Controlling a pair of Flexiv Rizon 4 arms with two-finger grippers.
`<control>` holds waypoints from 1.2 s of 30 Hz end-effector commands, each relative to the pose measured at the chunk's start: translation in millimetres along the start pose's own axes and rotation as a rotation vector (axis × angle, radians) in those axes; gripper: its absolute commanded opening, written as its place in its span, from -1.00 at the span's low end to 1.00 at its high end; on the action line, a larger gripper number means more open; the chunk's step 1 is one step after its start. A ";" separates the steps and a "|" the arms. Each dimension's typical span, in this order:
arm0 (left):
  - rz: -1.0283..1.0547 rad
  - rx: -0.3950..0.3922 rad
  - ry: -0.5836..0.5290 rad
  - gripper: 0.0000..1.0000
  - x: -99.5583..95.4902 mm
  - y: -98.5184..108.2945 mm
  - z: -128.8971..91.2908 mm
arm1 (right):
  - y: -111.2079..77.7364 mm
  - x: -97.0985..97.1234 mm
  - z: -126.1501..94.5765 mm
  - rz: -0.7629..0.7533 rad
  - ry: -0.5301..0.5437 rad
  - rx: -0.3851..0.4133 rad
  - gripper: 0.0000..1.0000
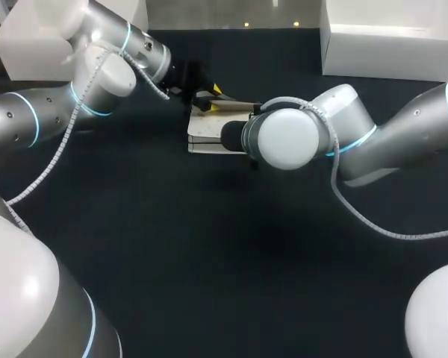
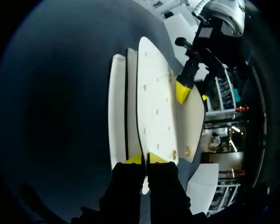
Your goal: Pick up the bag, open it, inspect its contents, close it, and place it on the opposite side
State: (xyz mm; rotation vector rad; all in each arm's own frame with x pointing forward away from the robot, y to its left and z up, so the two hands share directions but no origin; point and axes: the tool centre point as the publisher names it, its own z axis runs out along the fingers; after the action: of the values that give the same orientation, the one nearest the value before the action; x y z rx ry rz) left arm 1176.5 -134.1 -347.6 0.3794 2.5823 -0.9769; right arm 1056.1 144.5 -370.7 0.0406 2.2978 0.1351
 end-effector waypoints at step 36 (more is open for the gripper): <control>-0.057 0.003 0.015 -1.00 -19.1 -1.1 -6.5 | 2.3 -12.9 -40.3 0.031 0.059 -0.035 1.00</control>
State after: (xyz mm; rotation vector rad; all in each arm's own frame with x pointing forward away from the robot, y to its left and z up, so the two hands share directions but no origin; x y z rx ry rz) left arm 1191.4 -135.8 -341.7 0.3135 2.6100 -0.9987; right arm 1045.4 150.9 -353.0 0.0566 2.3367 0.1964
